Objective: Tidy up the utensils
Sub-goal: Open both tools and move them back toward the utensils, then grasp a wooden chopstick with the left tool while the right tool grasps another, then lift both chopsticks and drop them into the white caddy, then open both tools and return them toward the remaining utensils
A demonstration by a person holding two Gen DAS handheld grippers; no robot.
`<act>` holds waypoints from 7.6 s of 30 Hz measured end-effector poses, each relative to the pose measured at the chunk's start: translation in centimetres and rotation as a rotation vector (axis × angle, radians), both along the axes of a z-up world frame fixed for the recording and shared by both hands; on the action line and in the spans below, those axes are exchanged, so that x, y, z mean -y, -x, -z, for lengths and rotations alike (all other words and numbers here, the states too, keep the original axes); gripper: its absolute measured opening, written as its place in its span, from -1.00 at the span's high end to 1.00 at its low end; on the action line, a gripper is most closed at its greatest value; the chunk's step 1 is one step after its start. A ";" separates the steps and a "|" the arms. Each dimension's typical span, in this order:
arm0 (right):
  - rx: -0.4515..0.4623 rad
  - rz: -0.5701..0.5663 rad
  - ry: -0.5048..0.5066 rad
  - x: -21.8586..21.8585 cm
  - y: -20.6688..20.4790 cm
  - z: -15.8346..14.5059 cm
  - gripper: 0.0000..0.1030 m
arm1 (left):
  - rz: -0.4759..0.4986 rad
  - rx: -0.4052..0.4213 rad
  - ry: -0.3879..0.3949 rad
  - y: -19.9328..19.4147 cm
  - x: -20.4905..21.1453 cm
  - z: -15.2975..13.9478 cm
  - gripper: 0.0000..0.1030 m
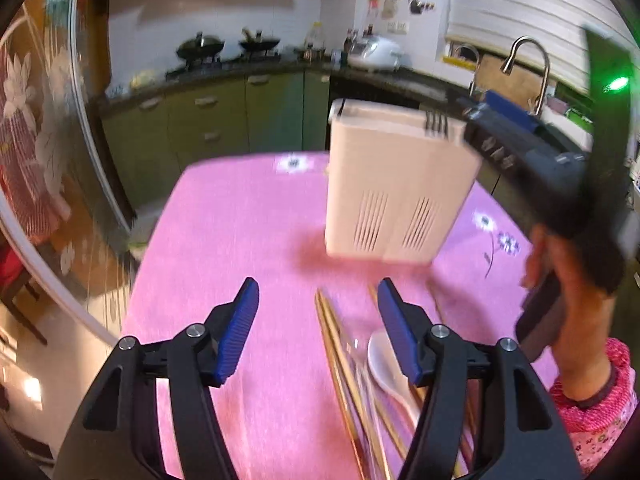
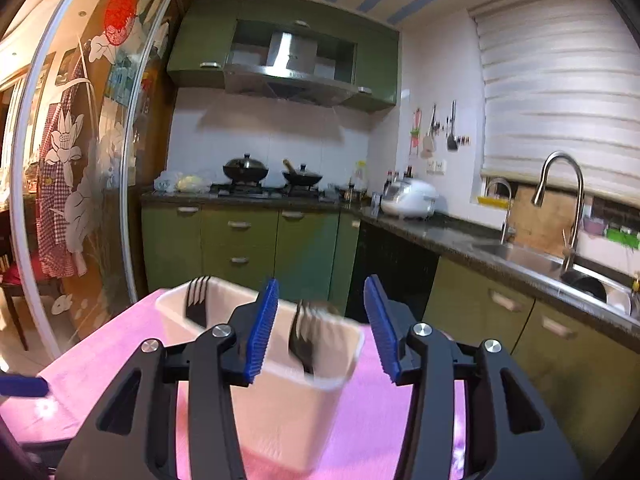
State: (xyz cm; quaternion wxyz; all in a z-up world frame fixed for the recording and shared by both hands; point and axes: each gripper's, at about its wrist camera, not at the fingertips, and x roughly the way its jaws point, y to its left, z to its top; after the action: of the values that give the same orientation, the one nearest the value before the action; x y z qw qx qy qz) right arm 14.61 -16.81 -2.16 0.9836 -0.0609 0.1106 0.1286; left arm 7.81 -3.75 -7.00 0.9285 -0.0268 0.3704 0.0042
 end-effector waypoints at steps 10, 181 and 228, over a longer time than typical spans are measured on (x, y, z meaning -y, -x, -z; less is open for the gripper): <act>-0.288 -0.033 -0.039 4.2 7.6 3.0 0.04 | -0.040 -0.163 -0.007 0.4 -0.1 4.1 -0.21; -0.091 0.012 -0.205 2.9 -2.2 -10.8 0.86 | 0.131 0.130 -0.027 -7.5 2.6 -6.9 0.13; -0.607 -0.261 0.005 -0.4 9.2 9.8 0.19 | 0.037 -0.209 -0.039 -1.1 0.8 7.0 0.12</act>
State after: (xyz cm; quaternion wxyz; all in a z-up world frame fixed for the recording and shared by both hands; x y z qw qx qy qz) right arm 5.43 -16.42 -12.01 0.8808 -0.0357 0.3902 0.2656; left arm 8.89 -4.59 -14.04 0.8852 -0.0014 0.4653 -0.0031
